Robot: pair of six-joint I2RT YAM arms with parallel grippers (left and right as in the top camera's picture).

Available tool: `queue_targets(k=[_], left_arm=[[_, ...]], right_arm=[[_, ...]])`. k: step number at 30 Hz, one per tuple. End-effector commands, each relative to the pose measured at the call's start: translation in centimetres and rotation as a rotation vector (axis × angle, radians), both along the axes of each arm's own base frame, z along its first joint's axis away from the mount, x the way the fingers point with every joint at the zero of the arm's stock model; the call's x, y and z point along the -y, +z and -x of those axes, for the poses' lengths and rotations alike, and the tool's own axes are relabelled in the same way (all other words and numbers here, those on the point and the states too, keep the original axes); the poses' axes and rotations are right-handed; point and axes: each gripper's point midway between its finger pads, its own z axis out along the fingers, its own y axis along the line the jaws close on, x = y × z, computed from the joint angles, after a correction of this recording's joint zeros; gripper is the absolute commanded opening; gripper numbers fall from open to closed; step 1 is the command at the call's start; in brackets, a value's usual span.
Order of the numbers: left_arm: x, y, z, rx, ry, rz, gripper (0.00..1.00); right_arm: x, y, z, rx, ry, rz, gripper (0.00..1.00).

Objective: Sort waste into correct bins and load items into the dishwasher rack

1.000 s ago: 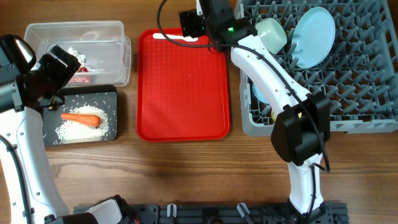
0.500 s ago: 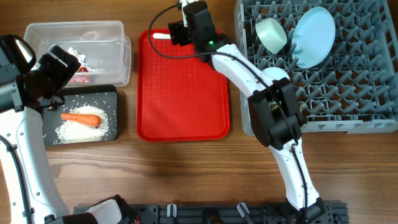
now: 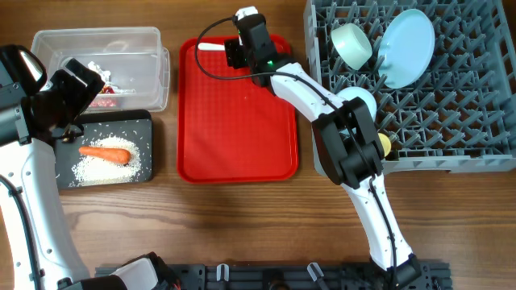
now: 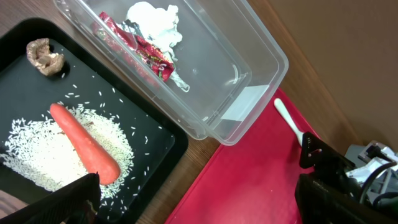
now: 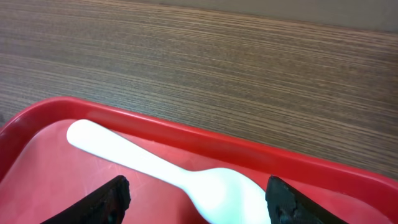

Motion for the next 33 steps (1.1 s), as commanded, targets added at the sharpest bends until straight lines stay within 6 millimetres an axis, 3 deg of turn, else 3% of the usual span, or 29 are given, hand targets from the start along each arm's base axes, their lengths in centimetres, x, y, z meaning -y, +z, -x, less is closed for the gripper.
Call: queue_targets(k=[1,6,21,33], left_arm=[[-0.3,-0.1,-0.1,-0.002,0.012,0.002,1.0],[-0.3,-0.1,-0.1,-0.002,0.012,0.002,1.0],[-0.3,-0.1,-0.1,-0.002,0.012,0.002,1.0],[-0.3,-0.1,-0.1,-0.002,0.012,0.002,1.0]], right_arm=[[-0.3,-1.4,-0.2,-0.01,-0.005,-0.017,0.72],[-0.2,-2.8,-0.3,-0.016,-0.009,-0.017,0.72],[0.1,-3.8,0.2,-0.068,-0.041,-0.033,0.67],[-0.7,-6.4,4.4,-0.332,-0.019,-0.115,0.64]])
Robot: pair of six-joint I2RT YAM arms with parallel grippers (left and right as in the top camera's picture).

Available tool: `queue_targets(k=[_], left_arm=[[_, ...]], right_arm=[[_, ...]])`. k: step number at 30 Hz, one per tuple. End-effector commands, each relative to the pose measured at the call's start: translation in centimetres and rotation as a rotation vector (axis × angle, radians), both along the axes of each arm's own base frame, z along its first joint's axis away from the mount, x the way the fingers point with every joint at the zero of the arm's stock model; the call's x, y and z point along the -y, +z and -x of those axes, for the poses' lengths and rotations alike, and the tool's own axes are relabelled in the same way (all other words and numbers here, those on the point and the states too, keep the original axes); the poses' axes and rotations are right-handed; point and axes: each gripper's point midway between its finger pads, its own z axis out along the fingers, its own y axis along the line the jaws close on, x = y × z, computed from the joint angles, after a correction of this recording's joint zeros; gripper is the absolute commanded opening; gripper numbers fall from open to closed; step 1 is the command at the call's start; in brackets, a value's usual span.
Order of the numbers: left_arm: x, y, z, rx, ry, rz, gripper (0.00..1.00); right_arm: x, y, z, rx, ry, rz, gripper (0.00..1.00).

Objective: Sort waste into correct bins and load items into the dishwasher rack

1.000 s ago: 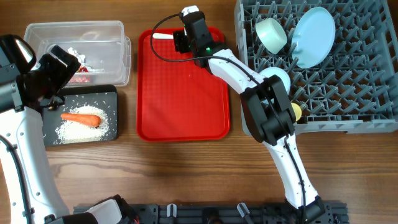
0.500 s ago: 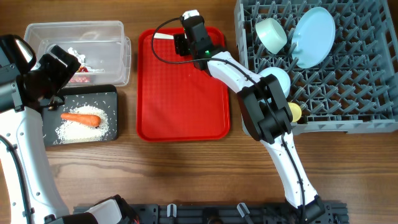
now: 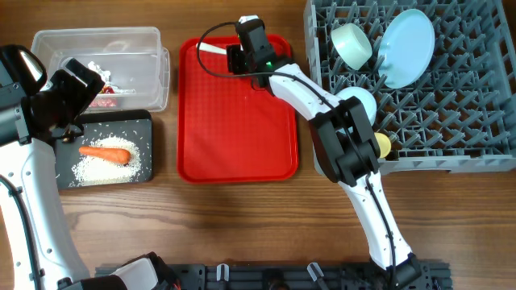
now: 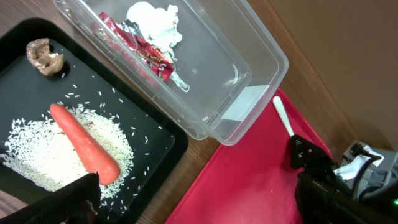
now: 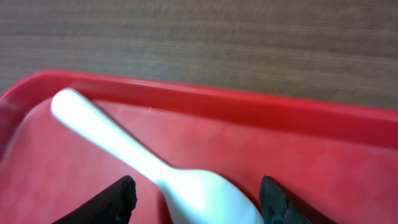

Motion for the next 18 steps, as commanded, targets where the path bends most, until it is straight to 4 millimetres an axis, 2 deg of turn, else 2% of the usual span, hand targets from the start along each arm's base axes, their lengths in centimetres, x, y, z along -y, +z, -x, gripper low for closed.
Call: queue_targets(k=[1,10,15,18], left_arm=[[-0.3,-0.1,-0.1,-0.002,0.012,0.002,1.0],[-0.3,-0.1,-0.1,-0.002,0.012,0.002,1.0],[-0.3,-0.1,-0.1,-0.002,0.012,0.002,1.0],[-0.3,-0.1,-0.1,-0.002,0.012,0.002,1.0]], right_arm=[[-0.4,-3.0,3.0,-0.174,0.022,-0.05,0.63],[0.4,-1.1,5.3,-0.262,0.032,-0.018,0.57],[0.1,-0.9,7.9,-0.361,0.077,-0.02,0.55],[-0.4,-0.4,7.6,-0.316,0.122,0.001,0.56]])
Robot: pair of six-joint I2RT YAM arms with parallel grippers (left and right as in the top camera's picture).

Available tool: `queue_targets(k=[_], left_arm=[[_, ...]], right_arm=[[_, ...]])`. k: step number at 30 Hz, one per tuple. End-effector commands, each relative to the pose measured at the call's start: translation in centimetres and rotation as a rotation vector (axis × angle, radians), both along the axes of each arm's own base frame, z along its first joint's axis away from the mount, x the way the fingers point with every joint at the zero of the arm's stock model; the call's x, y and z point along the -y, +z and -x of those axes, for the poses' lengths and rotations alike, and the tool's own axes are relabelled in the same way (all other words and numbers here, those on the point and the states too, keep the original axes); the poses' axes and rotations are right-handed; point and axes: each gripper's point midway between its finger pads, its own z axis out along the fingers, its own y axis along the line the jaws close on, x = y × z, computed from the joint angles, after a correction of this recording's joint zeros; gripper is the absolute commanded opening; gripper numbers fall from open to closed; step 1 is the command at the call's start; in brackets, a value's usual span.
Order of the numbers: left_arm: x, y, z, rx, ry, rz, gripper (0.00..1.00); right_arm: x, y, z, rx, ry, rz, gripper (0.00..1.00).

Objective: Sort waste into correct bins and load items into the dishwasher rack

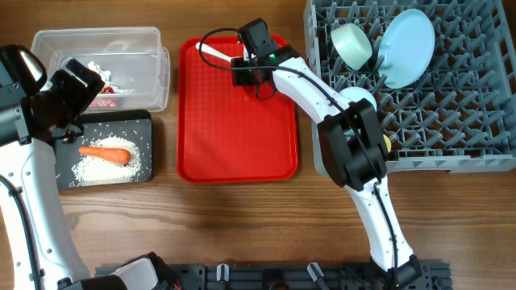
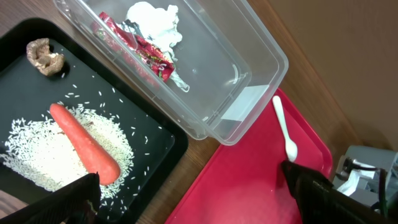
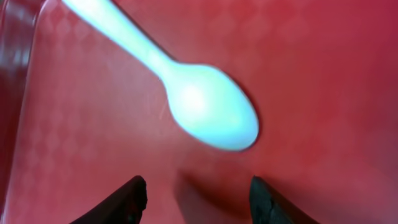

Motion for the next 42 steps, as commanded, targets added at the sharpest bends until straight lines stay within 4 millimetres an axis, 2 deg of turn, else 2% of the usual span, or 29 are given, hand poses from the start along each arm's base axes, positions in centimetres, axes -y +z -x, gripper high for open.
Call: queue_targets(k=[1,4,10,14,16,22,26,33,36,39,42], left_arm=[[-0.3,-0.1,-0.1,-0.002,0.012,0.002,1.0],[-0.3,-0.1,-0.1,-0.002,0.012,0.002,1.0],[-0.3,-0.1,-0.1,-0.002,0.012,0.002,1.0],[-0.3,-0.1,-0.1,-0.002,0.012,0.002,1.0],[-0.3,-0.1,-0.1,-0.002,0.012,0.002,1.0],[-0.3,-0.1,-0.1,-0.002,0.012,0.002,1.0],[-0.3,-0.1,-0.1,-0.002,0.012,0.002,1.0],[-0.3,-0.1,-0.1,-0.002,0.012,0.002,1.0],[-0.3,-0.1,-0.1,-0.002,0.012,0.002,1.0],[-0.3,-0.1,-0.1,-0.002,0.012,0.002,1.0],[-0.3,-0.1,-0.1,-0.002,0.012,0.002,1.0]], right_arm=[[-1.1,0.0,0.9,0.013,0.072,-0.004,0.57],[-0.3,1.2,-1.1,0.129,0.081,0.069,0.65],[0.4,3.6,-4.9,0.44,0.272,0.315,0.7],[-0.4,4.3,-5.7,0.524,0.329,0.341,0.7],[-0.6,3.8,-6.1,0.538,0.329,0.337,0.69],[-1.4,0.6,-5.2,0.485,0.382,0.307,0.63],[-1.7,0.3,-4.6,0.472,0.4,0.313,0.59],[-4.3,-0.4,-2.1,0.398,0.399,0.225,0.52],[-4.7,-0.9,-1.6,0.371,0.374,0.204,0.51],[-4.3,-1.7,-1.9,0.373,0.358,0.212,0.51],[-3.2,-2.0,-3.3,0.405,0.309,0.25,0.51]])
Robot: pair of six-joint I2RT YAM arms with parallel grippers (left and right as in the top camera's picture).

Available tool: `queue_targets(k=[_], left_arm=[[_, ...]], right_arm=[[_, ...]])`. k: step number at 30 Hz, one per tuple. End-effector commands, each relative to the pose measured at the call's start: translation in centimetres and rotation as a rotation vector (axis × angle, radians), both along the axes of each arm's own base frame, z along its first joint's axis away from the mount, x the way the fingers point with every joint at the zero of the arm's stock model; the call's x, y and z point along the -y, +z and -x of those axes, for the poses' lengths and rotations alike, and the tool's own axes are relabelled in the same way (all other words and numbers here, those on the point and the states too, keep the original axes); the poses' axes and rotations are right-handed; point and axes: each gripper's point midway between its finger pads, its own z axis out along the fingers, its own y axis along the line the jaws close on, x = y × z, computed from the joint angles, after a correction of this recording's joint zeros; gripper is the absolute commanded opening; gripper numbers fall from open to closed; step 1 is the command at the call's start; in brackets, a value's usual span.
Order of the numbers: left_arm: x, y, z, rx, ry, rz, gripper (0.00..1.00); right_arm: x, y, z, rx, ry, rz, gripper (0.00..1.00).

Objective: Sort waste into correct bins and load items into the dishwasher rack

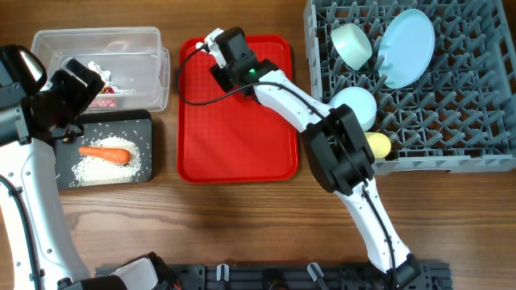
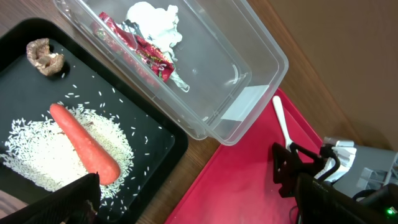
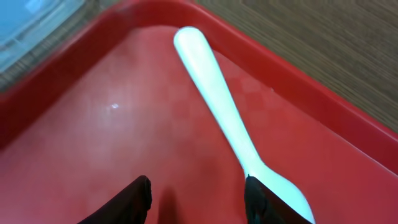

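A white plastic spoon [image 3: 225,112] lies in the far left corner of the red tray [image 1: 242,137], handle toward the corner. My right gripper [image 3: 196,202] is low over the tray and open; its right finger [image 3: 258,199] is beside the spoon's bowl. Overhead, the right gripper [image 1: 222,50] covers the spoon. In the left wrist view the spoon handle [image 2: 280,115] shows beside the clear bin [image 2: 249,68]. My left gripper [image 2: 205,202] hangs open above the bins, holding nothing. The grey dishwasher rack [image 1: 476,121] is at the right.
The clear bin holds a red wrapper [image 2: 146,53] and white paper. A black tray [image 1: 141,121] holds a carrot [image 2: 84,146], rice and a brown scrap [image 2: 43,56]. The rack carries a cup [image 1: 351,44], a plate [image 1: 405,48], a bowl [image 1: 355,103] and a yellow item [image 1: 377,145].
My right gripper has moved left across the tray's far end and turned; it now stands over the spoon with the handle pointing away. The spoon and left arm are unchanged.
My right gripper was open at the tray's far edge with the spoon's bowl between its fingers. It then stood a little nearer, later right of the spoon looking down on the bowl, and now sits over the spoon. The spoon stayed on the tray.
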Motion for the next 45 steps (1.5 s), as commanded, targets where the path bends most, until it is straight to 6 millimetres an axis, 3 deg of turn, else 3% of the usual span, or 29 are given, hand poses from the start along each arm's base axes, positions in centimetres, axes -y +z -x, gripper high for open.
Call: queue_targets(k=[1,6,11,15,22,27,33,37,38,39,40,45], left_arm=[[-0.3,-0.1,-0.1,-0.002,0.012,0.002,1.0],[-0.3,-0.1,-0.1,-0.002,0.012,0.002,1.0],[-0.3,-0.1,-0.1,-0.002,0.012,0.002,1.0],[-0.3,-0.1,-0.1,-0.002,0.012,0.002,1.0],[-0.3,-0.1,-0.1,-0.002,0.012,0.002,1.0],[-0.3,-0.1,-0.1,-0.002,0.012,0.002,1.0],[-0.3,-0.1,-0.1,-0.002,0.012,0.002,1.0],[-0.3,-0.1,-0.1,-0.002,0.012,0.002,1.0],[-0.3,-0.1,-0.1,-0.002,0.012,0.002,1.0],[-0.3,-0.1,-0.1,-0.002,0.012,0.002,1.0],[-0.3,-0.1,-0.1,-0.002,0.012,0.002,1.0],[-0.3,-0.1,-0.1,-0.002,0.012,0.002,1.0]], right_arm=[[2.3,-3.4,-1.4,-0.009,-0.088,0.026,0.51],[3.0,-3.5,-3.0,0.033,-0.115,0.004,0.52],[3.2,-4.5,-2.7,0.012,-0.121,0.01,0.52],[2.1,-5.5,0.1,-0.131,-0.095,-0.003,0.52],[-0.2,-4.2,5.9,-0.37,-0.008,-0.054,0.52],[-0.1,-4.0,7.1,-0.407,-0.007,-0.029,0.52],[-1.0,-1.9,7.7,-0.444,-0.007,-0.103,0.52],[-1.1,-1.7,7.6,-0.473,-0.058,-0.149,0.71],[-1.1,-1.5,7.3,-0.471,-0.067,-0.159,0.79],[-1.1,-1.4,7.1,-0.473,-0.086,-0.174,0.95],[-1.1,-1.4,6.9,-0.478,-0.107,-0.19,1.0],[0.2,-1.6,5.5,-0.515,-0.329,-0.256,1.0]])
